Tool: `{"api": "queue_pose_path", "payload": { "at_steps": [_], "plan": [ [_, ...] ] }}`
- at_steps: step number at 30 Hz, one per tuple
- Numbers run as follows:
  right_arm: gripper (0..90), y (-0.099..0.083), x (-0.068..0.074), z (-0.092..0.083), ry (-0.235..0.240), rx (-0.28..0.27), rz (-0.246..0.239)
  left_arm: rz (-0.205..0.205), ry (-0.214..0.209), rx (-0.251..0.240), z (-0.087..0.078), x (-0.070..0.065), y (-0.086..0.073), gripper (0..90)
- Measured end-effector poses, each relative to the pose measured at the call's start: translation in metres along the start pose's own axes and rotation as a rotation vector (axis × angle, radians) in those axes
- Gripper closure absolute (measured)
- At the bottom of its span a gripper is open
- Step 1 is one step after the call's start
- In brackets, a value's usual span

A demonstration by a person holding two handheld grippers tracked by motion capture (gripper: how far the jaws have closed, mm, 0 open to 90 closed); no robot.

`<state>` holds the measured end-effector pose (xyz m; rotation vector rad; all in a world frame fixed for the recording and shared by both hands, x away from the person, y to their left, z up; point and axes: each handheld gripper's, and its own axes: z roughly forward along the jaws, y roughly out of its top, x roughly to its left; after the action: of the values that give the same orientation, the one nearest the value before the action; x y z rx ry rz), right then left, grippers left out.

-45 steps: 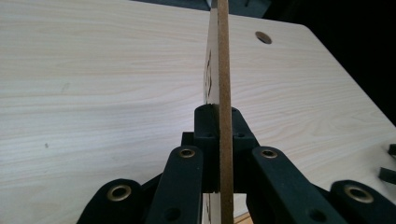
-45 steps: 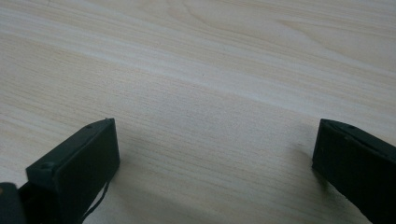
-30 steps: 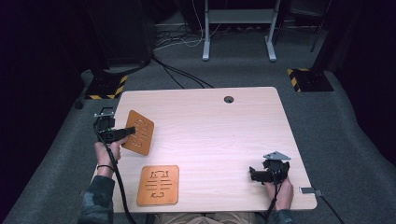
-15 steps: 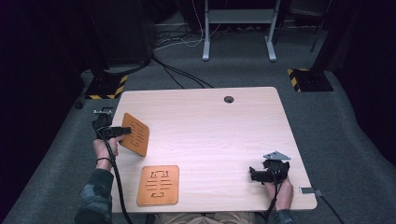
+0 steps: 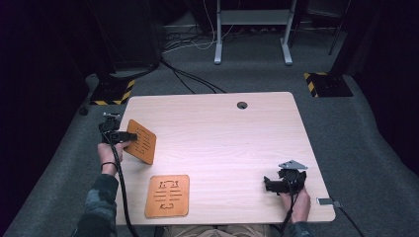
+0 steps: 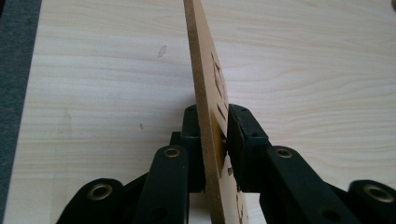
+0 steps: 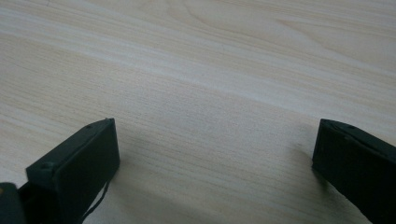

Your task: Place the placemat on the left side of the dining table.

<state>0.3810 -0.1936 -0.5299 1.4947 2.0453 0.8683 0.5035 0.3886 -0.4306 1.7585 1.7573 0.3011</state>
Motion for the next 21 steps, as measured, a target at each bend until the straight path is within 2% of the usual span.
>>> {"api": "queue_pose_path", "payload": {
  "at_steps": [12,17,21],
  "plan": [
    [0.0,0.0000,0.0000,0.0000,0.000,0.000,0.000,0.062,0.055,0.021,0.0028,0.0006,0.0037,68.5],
    [0.0,0.0001,0.0000,0.0000,0.000,0.000,0.000,0.061,0.069,0.027,0.0059,0.0031,0.0035,65.4],
    [0.0,0.0001,0.0000,0.0000,0.000,0.001,0.001,0.038,0.050,0.028,0.0094,0.0085,0.0023,63.3]
  ]
}}
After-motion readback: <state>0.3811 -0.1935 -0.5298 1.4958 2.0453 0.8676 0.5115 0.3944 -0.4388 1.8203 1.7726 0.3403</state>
